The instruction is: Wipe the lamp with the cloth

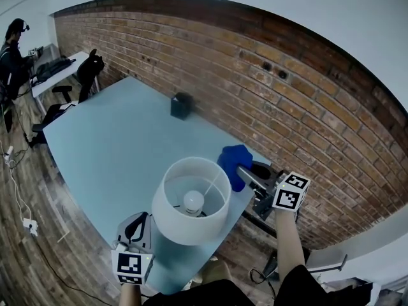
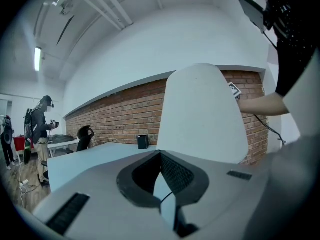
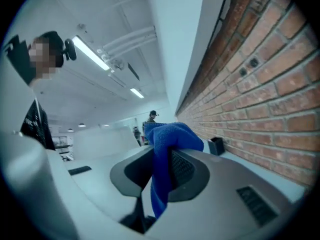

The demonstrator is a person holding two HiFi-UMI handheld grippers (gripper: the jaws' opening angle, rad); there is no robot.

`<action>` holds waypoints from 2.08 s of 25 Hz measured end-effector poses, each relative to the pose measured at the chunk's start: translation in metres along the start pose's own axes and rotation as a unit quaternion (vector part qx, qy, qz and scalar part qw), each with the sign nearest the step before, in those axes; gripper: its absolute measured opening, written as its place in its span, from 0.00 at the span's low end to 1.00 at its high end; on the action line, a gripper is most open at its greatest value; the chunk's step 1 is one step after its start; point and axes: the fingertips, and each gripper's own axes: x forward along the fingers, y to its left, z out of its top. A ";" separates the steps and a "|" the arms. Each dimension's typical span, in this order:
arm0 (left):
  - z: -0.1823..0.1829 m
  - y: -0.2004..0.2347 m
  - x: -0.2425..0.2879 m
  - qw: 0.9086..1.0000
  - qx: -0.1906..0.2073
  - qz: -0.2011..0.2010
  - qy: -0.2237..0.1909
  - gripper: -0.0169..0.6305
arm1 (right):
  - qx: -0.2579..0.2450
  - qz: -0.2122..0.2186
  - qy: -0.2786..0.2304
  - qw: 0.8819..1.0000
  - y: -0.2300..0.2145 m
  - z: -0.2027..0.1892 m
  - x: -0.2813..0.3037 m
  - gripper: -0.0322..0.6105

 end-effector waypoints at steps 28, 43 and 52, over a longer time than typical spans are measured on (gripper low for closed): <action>0.004 0.004 0.004 1.000 0.003 0.028 0.003 0.04 | 0.128 0.192 0.199 0.953 -0.005 -0.061 0.086 0.15; 0.032 0.028 -0.006 0.998 0.009 0.057 -0.020 0.04 | 0.032 0.436 0.147 0.887 0.091 0.091 0.125 0.15; 0.054 0.031 0.021 0.998 0.017 0.058 -0.035 0.04 | 0.087 0.481 0.285 0.825 0.088 0.010 0.152 0.15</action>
